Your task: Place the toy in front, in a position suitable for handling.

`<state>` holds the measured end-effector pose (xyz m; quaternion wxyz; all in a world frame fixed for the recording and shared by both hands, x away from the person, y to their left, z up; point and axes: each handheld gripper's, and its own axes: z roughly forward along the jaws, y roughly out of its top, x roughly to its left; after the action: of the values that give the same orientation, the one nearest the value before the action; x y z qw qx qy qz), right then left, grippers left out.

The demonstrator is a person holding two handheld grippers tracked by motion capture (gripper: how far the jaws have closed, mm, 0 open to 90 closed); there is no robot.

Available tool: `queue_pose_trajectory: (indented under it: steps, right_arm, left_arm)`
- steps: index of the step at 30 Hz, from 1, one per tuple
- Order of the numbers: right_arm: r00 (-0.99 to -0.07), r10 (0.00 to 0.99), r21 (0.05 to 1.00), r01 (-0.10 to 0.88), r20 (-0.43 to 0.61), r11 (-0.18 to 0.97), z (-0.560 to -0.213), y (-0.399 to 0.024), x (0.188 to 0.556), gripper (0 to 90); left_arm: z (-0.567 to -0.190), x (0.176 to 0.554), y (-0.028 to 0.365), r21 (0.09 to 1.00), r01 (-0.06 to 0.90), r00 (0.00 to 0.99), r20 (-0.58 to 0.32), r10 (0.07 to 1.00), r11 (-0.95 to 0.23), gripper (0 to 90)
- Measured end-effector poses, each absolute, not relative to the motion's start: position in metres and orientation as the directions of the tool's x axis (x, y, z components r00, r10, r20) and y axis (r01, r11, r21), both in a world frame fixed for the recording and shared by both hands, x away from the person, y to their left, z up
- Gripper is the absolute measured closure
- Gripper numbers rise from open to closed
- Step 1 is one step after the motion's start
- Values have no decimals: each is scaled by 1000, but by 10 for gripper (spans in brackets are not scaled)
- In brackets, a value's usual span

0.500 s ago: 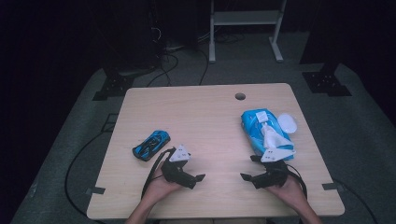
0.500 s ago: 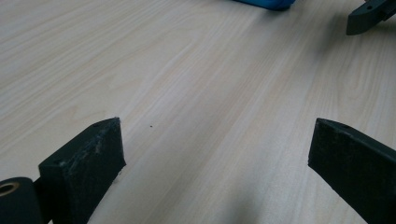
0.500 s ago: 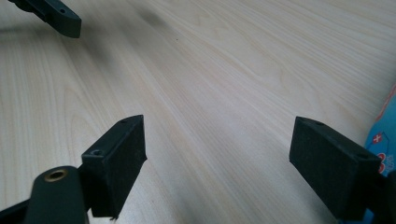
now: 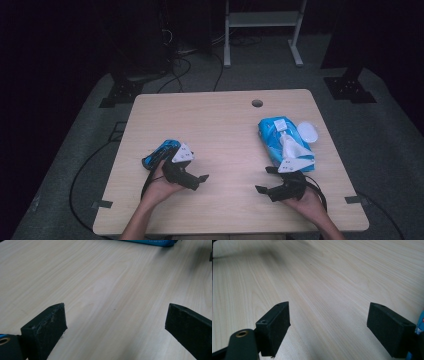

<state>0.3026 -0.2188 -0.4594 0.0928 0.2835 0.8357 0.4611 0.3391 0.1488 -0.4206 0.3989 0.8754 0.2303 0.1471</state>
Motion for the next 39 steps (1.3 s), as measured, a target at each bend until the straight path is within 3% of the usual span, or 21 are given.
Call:
queue_pose_trajectory:
  steps: [5,11,22,30,39]
  right_arm:
    - [-820,562,823,392,110,411,-458,-218,302,177]
    - [-828,548,807,403,120,432,-461,-213,302,176]
    - [-831,543,803,405,123,437,-460,-210,298,166]
    - [-823,553,796,419,131,437,-463,-210,299,164]
    - [-823,544,791,440,164,426,-464,-211,299,164]
  left_arm:
    - [-414,356,168,741,282,849,103,519,-610,30]
    - [-407,374,197,748,332,797,103,595,-575,30]
    - [-410,373,249,777,389,720,78,689,-494,46]
    - [-427,383,262,753,464,652,67,756,-466,46]
    - [-440,390,263,726,506,640,47,767,-466,46]
